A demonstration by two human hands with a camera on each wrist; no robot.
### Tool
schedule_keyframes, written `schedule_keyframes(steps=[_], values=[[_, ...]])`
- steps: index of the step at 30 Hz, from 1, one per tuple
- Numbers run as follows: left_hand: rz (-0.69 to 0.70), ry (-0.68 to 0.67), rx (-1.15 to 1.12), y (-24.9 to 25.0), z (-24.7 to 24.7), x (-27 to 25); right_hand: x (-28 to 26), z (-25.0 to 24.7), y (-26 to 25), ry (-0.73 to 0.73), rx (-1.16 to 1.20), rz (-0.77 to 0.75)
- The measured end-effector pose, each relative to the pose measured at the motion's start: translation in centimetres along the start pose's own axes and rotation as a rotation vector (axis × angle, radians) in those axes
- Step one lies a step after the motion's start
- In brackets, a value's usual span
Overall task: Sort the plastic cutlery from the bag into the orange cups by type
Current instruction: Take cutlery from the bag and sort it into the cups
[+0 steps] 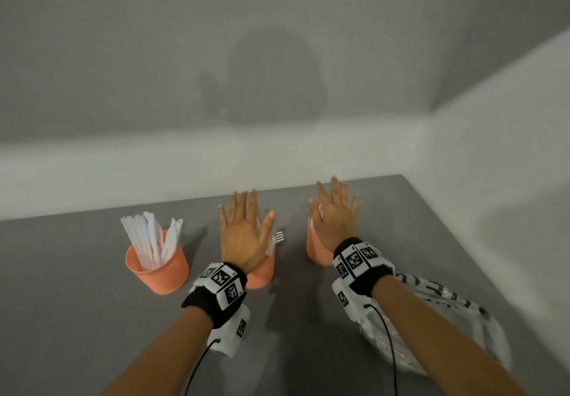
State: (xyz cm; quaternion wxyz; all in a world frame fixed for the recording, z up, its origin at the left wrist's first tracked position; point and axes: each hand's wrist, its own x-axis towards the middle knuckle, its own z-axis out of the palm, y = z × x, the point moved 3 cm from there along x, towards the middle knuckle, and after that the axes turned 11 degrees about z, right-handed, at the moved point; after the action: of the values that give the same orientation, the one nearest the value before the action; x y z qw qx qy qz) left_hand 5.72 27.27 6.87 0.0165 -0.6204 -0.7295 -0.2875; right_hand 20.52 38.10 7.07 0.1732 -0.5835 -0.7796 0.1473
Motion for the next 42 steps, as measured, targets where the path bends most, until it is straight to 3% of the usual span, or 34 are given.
schedule_keyframes(steps=[3,6,9,14,17,23,26,31,36,42], values=[[0.05,0.17,-0.175,2.6,-1.5,-0.2,-0.8,-2.7,1.2,0.067,0.309,-0.04],[0.092,0.175,-0.45,5.8,-1.2,-1.0,-1.8,-4.3,4.2,-0.026,0.501,0.035],[0.126,0.077,-0.581,8.9,0.8,-2.0,-3.8,-5.5,7.6,-0.119,0.377,0.093],[0.198,-0.16,-0.646,13.0,6.2,-4.2,-8.1,-6.1,13.1,-0.411,0.058,0.211],[0.227,-0.322,-0.556,14.8,9.0,-5.2,-9.6,-6.3,15.1,-0.431,-0.074,0.232],[0.121,-0.669,-0.33,16.0,12.4,-6.4,-11.4,-5.2,18.3,-0.587,-0.306,0.256],[0.117,-0.74,-0.312,15.8,12.7,-6.6,-11.9,-4.6,19.0,-0.691,-0.296,0.273],[0.11,-0.742,-0.376,15.4,12.1,-6.5,-11.8,-4.6,19.4,-0.89,-0.187,0.323],[0.128,-0.699,-0.421,15.5,11.6,-6.5,-12.1,-3.8,19.5,-0.745,-0.392,0.232],[0.146,-0.655,-0.432,15.7,11.1,-6.1,-11.7,-4.3,19.5,-0.605,-0.272,0.266]])
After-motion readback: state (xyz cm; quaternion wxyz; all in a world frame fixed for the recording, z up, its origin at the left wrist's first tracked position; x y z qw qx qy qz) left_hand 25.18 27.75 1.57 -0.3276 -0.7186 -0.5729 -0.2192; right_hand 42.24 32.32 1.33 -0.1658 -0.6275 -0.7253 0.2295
